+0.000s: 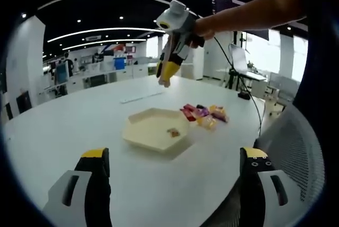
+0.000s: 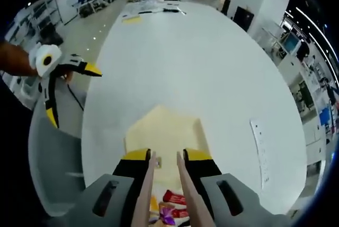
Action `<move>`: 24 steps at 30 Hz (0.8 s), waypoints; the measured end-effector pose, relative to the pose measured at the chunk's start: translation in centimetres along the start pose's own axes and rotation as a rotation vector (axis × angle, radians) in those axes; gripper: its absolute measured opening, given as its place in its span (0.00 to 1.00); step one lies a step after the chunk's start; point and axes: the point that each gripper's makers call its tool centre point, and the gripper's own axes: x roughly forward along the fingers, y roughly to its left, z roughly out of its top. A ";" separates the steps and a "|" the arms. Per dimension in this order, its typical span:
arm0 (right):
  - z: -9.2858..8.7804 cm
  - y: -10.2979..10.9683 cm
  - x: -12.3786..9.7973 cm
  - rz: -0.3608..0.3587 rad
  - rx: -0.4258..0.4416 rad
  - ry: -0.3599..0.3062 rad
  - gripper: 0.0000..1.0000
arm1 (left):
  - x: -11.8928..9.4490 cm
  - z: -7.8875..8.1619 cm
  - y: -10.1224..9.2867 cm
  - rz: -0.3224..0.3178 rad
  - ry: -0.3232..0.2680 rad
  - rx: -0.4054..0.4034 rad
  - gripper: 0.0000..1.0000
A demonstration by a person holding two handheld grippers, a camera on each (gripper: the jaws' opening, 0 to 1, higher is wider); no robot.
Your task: Place the target food into the container with the food tongs after gripping and lifting it, then release it inside without dropping or visibly crushing the food.
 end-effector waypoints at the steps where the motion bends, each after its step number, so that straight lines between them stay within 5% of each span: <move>1: -0.4 0.0 -0.4 -0.002 0.003 0.001 0.24 | 0.0 -0.2 0.1 0.006 0.011 -0.007 1.00; 17: -6.3 -0.1 -4.2 -0.048 0.066 -0.006 0.23 | 0.7 -1.8 -0.5 -0.006 0.078 0.017 1.00; 20: -7.3 0.1 -4.8 -0.049 0.062 -0.006 0.23 | 0.7 -1.8 -0.5 -0.003 0.071 0.008 1.00; 24: -8.4 0.4 -5.3 -0.039 0.052 -0.012 0.23 | 0.8 -0.3 -0.4 0.007 -0.016 0.016 1.00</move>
